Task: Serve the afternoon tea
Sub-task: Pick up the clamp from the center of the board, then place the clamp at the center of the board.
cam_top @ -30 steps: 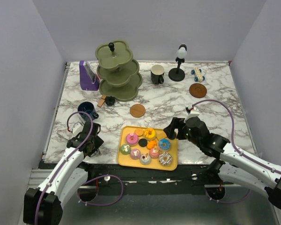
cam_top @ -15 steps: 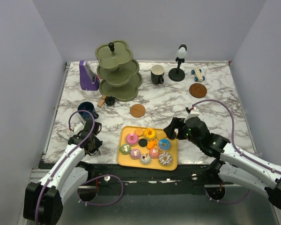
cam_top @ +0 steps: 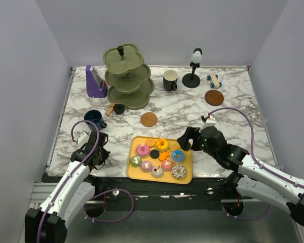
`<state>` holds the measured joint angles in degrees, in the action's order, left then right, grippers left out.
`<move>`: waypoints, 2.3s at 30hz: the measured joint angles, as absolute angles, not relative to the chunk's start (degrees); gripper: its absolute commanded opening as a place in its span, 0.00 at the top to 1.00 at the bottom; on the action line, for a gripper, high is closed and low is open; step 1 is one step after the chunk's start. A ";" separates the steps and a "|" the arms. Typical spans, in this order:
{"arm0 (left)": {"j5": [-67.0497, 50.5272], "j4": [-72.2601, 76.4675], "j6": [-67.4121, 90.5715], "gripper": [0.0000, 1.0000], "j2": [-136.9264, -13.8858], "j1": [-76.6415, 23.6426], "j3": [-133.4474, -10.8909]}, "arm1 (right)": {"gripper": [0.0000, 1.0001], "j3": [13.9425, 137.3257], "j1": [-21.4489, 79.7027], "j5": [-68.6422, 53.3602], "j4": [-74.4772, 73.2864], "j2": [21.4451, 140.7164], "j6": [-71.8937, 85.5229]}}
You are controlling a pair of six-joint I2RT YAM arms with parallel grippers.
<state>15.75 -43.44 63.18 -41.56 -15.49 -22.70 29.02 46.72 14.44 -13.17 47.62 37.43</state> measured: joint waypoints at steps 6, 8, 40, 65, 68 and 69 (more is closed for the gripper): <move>16.29 -46.02 64.75 1.00 -37.26 -15.90 -22.83 | 0.03 29.02 46.72 14.41 -13.17 47.55 37.43; 16.56 -47.40 65.19 1.00 -36.32 -16.03 -23.33 | 0.02 29.02 46.72 14.41 -13.17 47.48 37.43; 15.66 -61.52 47.33 1.00 -28.73 -26.28 -52.25 | 0.02 29.02 46.74 14.04 -13.13 46.98 37.39; 12.29 -49.23 24.64 1.00 -52.77 -55.44 -49.95 | 0.02 29.06 46.78 14.04 -13.13 47.66 36.32; 11.22 -47.66 25.15 1.00 -54.04 -54.85 -47.55 | 0.02 29.06 46.78 14.02 -13.13 48.38 36.29; 11.00 -47.20 25.39 1.00 -54.63 -54.70 -46.85 | 0.02 29.06 46.78 14.00 -13.13 48.51 36.27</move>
